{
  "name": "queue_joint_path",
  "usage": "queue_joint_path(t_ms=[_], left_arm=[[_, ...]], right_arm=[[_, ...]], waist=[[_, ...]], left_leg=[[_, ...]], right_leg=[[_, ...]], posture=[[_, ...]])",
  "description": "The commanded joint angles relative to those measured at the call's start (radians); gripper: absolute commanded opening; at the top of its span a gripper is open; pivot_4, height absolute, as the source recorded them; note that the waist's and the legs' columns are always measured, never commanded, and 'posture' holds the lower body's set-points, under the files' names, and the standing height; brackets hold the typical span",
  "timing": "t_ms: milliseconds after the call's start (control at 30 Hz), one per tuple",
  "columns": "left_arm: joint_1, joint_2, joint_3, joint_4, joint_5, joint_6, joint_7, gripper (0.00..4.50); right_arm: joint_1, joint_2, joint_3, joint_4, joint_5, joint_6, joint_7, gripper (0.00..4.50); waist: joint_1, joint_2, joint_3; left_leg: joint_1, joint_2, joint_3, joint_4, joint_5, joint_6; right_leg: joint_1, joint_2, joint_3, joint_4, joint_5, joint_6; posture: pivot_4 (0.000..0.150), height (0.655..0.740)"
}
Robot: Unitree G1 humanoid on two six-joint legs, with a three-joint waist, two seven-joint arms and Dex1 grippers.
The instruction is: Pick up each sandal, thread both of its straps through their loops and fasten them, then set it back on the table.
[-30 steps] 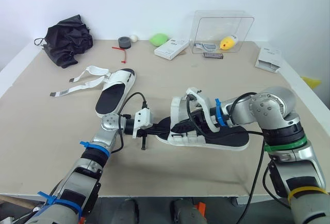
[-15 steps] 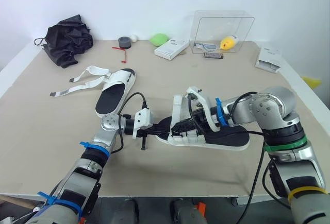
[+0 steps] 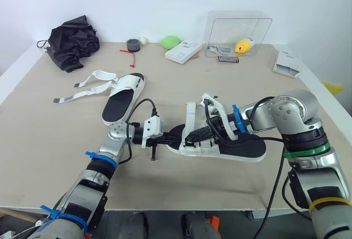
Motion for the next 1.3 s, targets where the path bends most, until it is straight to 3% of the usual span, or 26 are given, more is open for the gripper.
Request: queue_joint_path(t_ms=[33,367,467,500,600,1067,1167,1300], left_arm=[[0.038,0.017,-0.035,0.050,0.060,0.032,0.006,0.00],[0.036,0.016,-0.035,0.051,0.060,0.031,0.005,0.00],[0.035,0.017,-0.035,0.050,0.060,0.032,0.005,0.00],[0.035,0.017,-0.035,0.051,0.060,0.032,0.005,0.00],[0.035,0.017,-0.036,0.051,0.060,0.031,0.005,0.00],[0.040,0.012,-0.041,0.046,0.061,0.030,0.002,0.00],[0.044,0.012,-0.043,0.044,0.063,0.028,0.003,0.00],[0.049,0.012,-0.044,0.039,0.063,0.030,0.004,0.00]], right_arm=[[0.012,-0.046,0.043,-0.077,-0.001,-0.049,0.098,0.07],[0.066,-0.107,0.169,-0.203,-0.130,-0.277,0.228,0.07],[0.062,-0.093,0.160,-0.171,-0.141,-0.265,0.217,0.95],[0.052,-0.088,0.154,-0.152,-0.145,-0.260,0.221,1.61],[0.010,-0.070,0.121,-0.091,-0.144,-0.235,0.235,2.55],[-0.104,0.021,0.002,0.130,-0.167,-0.192,0.231,2.55],[-0.087,0.036,-0.025,0.118,-0.172,-0.216,0.228,1.71],[-0.073,0.040,-0.033,0.100,-0.179,-0.212,0.223,0.05]], waist=[[0.000,0.000,0.000],[0.000,0.000,0.000],[0.000,0.000,0.000],[0.000,0.000,0.000],[0.001,0.000,0.000],[0.001,0.001,0.000],[0.001,0.001,0.000],[0.001,0.001,0.000]], left_leg=[[0.000,0.000,0.000,0.000,0.000,0.000],[0.000,0.000,-0.001,0.000,0.000,0.000],[0.000,0.001,-0.001,0.000,0.000,0.000],[0.001,0.001,-0.001,0.000,0.000,0.000],[0.000,0.001,-0.002,0.000,0.000,0.000],[0.000,0.001,-0.002,0.001,0.000,-0.001],[0.000,0.001,-0.002,0.001,0.000,-0.001],[0.000,0.001,-0.003,0.001,0.000,-0.001]], right_leg=[[0.000,0.000,0.000,0.000,0.000,0.000],[0.000,0.000,-0.003,0.000,-0.001,-0.001],[0.000,0.000,-0.004,0.000,0.000,-0.002],[0.000,0.000,-0.004,0.001,-0.001,-0.003],[0.000,0.000,-0.005,0.001,-0.001,-0.003],[0.000,0.000,-0.005,0.002,-0.001,-0.003],[0.000,0.000,-0.005,0.002,0.000,-0.003],[0.000,0.000,-0.006,0.002,-0.001,-0.003]], posture=[[0.150,0.7400],[0.150,0.7400],[0.150,0.7400],[0.150,0.7400],[0.150,0.7400],[0.150,0.7400],[0.150,0.7400],[0.150,0.7400]])
